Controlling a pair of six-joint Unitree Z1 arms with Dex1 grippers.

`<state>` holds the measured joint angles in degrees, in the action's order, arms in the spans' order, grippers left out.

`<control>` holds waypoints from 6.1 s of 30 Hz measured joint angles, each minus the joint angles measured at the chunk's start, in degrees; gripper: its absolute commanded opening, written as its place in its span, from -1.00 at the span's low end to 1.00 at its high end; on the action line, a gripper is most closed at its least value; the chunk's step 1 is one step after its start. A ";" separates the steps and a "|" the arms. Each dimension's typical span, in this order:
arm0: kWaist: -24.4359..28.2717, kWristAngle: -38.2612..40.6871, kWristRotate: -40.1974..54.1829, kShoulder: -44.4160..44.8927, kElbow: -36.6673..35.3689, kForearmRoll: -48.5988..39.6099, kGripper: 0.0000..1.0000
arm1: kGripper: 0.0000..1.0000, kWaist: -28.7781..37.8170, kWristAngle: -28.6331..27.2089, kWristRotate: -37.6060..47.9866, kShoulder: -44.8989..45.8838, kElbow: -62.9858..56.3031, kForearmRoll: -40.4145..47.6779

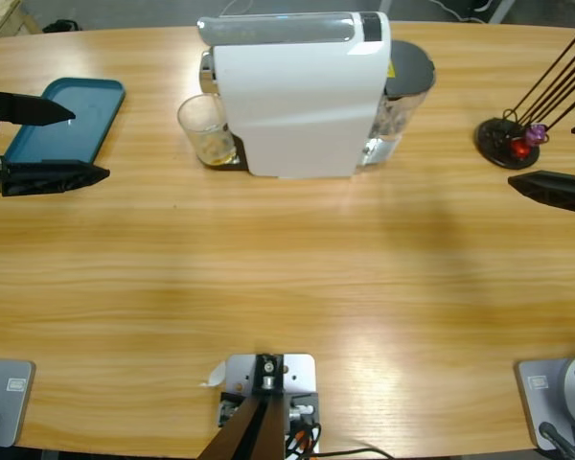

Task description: Pour coffee

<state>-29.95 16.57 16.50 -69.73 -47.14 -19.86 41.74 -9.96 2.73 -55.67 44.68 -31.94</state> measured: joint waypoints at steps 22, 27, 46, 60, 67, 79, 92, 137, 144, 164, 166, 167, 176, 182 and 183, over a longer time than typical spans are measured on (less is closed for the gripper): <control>-0.03 -4.66 -2.43 -0.04 4.88 9.72 1.00 | 0.96 0.00 0.00 -0.05 -0.02 0.00 0.00; -0.07 -7.41 -4.53 -0.04 5.21 10.26 1.00 | 0.93 0.00 0.00 -0.05 -0.93 0.01 0.00; -0.30 -7.05 -6.51 -1.02 5.50 11.36 0.99 | 0.91 0.00 -2.34 0.01 -5.24 0.45 -0.57; -0.54 -7.05 -6.51 -1.08 5.50 11.36 1.00 | 1.00 0.00 -3.11 0.10 -5.22 0.45 -0.57; -1.60 -6.49 -6.51 -1.08 5.72 11.36 1.00 | 1.00 0.00 -3.42 0.10 -5.22 0.45 -0.57; -2.30 -6.64 -6.51 -1.82 5.38 11.36 1.00 | 0.99 0.00 -3.46 0.11 -5.22 0.45 -0.57; -2.30 -8.10 -7.17 -1.82 5.36 11.37 1.00 | 1.00 0.00 -3.46 0.11 -5.30 0.45 -0.57; -2.30 -8.82 -8.54 -2.40 5.36 11.37 1.00 | 1.00 0.00 -3.46 0.16 -6.56 0.45 -0.63; -2.30 -8.82 -8.54 -2.41 5.36 11.37 1.00 | 1.00 0.00 -3.46 0.16 -6.56 0.45 -0.63; -2.30 -8.82 -8.54 -2.41 5.36 11.37 1.00 | 1.00 0.00 -3.46 0.16 -6.56 0.45 -0.63; -2.30 -8.82 -8.54 -2.41 5.36 11.37 1.00 | 1.00 0.00 -3.46 0.16 -6.56 0.45 -0.63; -2.30 -8.82 -8.54 -2.41 5.36 11.37 1.00 | 1.00 0.00 -3.46 0.16 -6.56 0.45 -0.63; -2.30 -8.82 -8.92 -2.41 5.36 11.37 1.00 | 1.00 0.00 -3.46 0.16 -6.56 0.45 -0.63; -2.30 -9.11 -9.13 -2.41 5.36 11.37 1.00 | 1.00 0.00 -3.46 0.16 -6.56 0.45 -0.63; -2.30 -9.26 -9.13 -2.41 5.36 11.37 1.00 | 1.00 0.00 -3.46 0.16 -6.56 0.45 -0.63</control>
<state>-32.24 7.31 7.37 -72.14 -41.78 -8.49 41.74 -13.42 2.89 -62.24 45.14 -32.58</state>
